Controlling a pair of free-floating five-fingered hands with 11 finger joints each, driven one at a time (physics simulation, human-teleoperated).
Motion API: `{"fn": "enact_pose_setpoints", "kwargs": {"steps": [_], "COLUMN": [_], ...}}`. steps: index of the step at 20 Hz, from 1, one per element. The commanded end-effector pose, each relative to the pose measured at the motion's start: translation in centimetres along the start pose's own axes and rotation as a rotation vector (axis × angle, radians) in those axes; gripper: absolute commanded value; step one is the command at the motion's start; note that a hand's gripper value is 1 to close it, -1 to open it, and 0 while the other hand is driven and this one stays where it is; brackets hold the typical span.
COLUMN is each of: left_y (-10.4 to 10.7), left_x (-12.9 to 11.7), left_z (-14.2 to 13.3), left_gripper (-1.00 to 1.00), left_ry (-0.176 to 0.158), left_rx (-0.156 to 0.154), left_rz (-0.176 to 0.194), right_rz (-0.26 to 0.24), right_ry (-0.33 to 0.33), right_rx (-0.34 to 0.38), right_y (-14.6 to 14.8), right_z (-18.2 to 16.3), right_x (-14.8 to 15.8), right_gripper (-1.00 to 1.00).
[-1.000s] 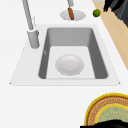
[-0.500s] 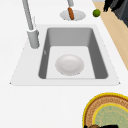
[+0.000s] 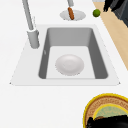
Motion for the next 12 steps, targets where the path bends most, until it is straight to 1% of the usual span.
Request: {"fn": "enact_pose_setpoints", "kwargs": {"steps": [1,2,3,6,7,8,10,12], "left_y": [1.0,1.1,1.2,1.2,1.2,1.2,1.2,1.1], "left_x": [1.1,1.3,1.5,2.0,2.3,2.5,2.8,3.1], "left_z": [-2.4,-2.7,-3.0,-4.9,-5.5,-6.1,-7.1,-8.3], "left_gripper": [1.00,1.00,1.00,1.00,1.00,1.00,1.00,1.00], "left_ry": [-0.033,-0.039,-0.043,-0.023,-0.010,-0.007,0.016,0.020], "left_rx": [-0.037,-0.043,-0.047,-0.047,-0.049,-0.052,-0.068,-0.076], "left_rz": [0.015,0.018,0.012,-0.023,-0.034,-0.038,-0.045,-0.050], "right_rz": [0.000,0.000,0.000,0.000,0.000,0.000,0.000,0.000], "right_ry": [0.000,0.000,0.000,0.000,0.000,0.000,0.000,0.000], "right_rx": [0.000,0.000,0.000,0.000,0.000,0.000,0.000,0.000], "right_y": [0.0,0.0,0.0,0.0,0.0,0.0,0.0,0.0], "right_z": [0.0,0.0,0.0,0.0,0.0,0.0,0.0,0.0], "right_x": [0.0,0.0,0.0,0.0,0.0,0.0,0.0,0.0], "right_gripper": [0.00,0.00,0.00,0.00,0.00,0.00,0.00,0.00]}}
